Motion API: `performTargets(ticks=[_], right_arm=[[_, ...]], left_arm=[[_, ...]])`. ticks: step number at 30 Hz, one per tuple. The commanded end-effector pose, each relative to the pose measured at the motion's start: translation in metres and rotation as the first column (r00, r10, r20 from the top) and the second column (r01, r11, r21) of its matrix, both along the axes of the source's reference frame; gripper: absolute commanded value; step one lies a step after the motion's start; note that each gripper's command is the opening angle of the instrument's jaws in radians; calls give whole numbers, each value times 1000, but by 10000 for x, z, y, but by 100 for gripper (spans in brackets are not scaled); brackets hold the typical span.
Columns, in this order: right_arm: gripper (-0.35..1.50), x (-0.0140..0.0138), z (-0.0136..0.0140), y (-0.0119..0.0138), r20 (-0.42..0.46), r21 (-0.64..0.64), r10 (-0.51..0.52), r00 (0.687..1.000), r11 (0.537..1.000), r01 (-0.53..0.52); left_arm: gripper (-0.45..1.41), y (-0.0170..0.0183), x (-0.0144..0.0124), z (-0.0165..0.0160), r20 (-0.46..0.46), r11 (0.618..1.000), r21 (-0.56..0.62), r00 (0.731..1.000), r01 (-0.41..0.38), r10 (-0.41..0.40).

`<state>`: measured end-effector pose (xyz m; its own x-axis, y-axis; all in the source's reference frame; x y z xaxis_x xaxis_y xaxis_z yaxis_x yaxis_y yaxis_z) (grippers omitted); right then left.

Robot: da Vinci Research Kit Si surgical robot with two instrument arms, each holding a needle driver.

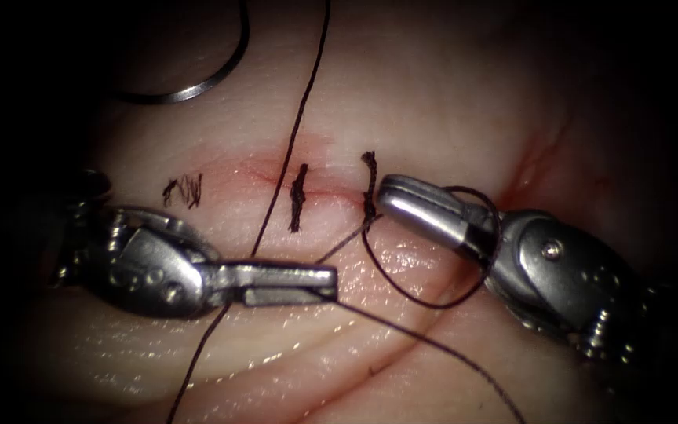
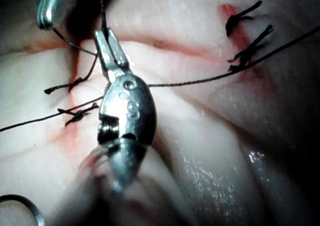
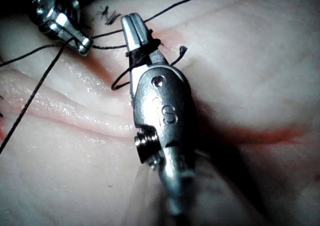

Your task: Wound Closure

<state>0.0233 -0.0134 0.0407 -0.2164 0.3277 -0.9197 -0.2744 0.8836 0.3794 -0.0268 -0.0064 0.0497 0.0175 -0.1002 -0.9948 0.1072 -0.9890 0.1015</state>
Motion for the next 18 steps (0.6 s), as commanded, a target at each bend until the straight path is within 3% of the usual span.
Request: performTargets(ticks=[1, 4, 5, 13, 18], right_arm=[[-16, 9, 2, 4, 8, 0, 0, 1000, 1000, 0], [21, 11, 1, 9, 88, 20, 11, 996, 1000, -13], [39, 11, 2, 14, 153, 33, 24, 988, 999, -29], [58, 8, 17, 24, 330, 78, 44, 943, 994, -74], [59, 17, 34, 28, 358, 177, -27, 933, 983, -40]], left_arm=[[-45, 1, -9, 5, -7, 1000, -1, 1000, -3, 3], [-45, 1, -21, 5, -51, 1000, -3, 999, -8, 7], [-45, 3, -29, 5, -78, 1000, -4, 997, -6, 6], [-45, 6, -46, 5, -116, 999, -7, 993, 36, -37], [-45, 9, -47, 2, -153, 999, -25, 987, 42, -45]])
